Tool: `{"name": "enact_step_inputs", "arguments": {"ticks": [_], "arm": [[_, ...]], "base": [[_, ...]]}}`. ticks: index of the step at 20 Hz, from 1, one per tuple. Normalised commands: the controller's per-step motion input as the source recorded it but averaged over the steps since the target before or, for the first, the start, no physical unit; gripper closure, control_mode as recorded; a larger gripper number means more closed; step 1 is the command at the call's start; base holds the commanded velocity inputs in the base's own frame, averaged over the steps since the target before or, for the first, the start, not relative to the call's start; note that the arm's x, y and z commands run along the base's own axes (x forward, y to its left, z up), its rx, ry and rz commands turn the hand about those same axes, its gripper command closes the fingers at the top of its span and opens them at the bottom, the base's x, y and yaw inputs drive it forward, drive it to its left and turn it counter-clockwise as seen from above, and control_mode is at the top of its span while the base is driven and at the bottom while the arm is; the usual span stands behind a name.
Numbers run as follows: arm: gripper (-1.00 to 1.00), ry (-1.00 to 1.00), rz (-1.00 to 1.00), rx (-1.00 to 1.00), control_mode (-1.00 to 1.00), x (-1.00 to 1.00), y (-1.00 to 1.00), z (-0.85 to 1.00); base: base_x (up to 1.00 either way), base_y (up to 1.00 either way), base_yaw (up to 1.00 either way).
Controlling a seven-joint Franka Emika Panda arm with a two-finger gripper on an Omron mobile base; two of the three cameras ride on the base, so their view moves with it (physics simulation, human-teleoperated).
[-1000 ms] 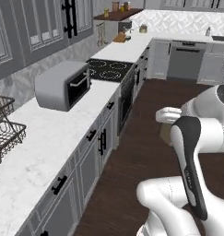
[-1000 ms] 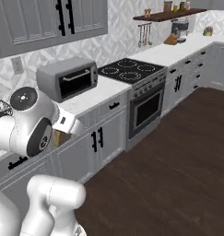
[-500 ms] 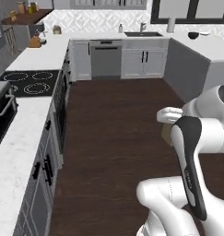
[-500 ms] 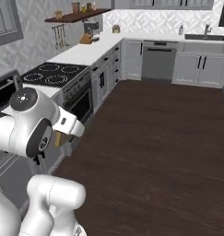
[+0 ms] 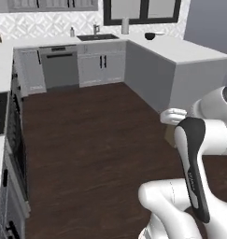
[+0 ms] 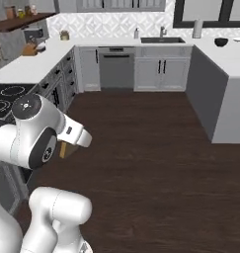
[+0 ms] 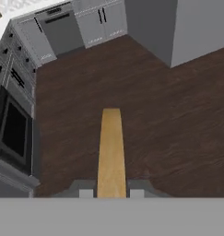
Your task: Start the toaster. Once the lever pops up, take the bread to the plate on the dining counter.
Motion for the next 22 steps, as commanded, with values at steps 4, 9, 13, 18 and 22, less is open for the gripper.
{"name": "enact_step_inputs", "arguments": {"ticks": [4, 9, 13, 18, 22], "arm": [[1.0, 0.0, 0.0, 0.0, 1.0, 0.0, 0.0, 0.0], [1.0, 0.0, 0.0, 0.0, 1.0, 0.0, 0.0, 0.0], [1.0, 0.0, 0.0, 0.0, 1.0, 0.0, 0.0, 0.0], [1.0, 0.0, 0.0, 0.0, 1.0, 0.0, 0.0, 0.0], [1.0, 0.0, 0.0, 0.0, 1.0, 0.0, 0.0, 0.0]], "base": [[1.0, -0.3, -0.32], [1.0, -0.7, -0.26], [1.0, -0.86, -0.18], [1.0, -0.97, -0.13], [1.0, -0.97, -0.13]]}}
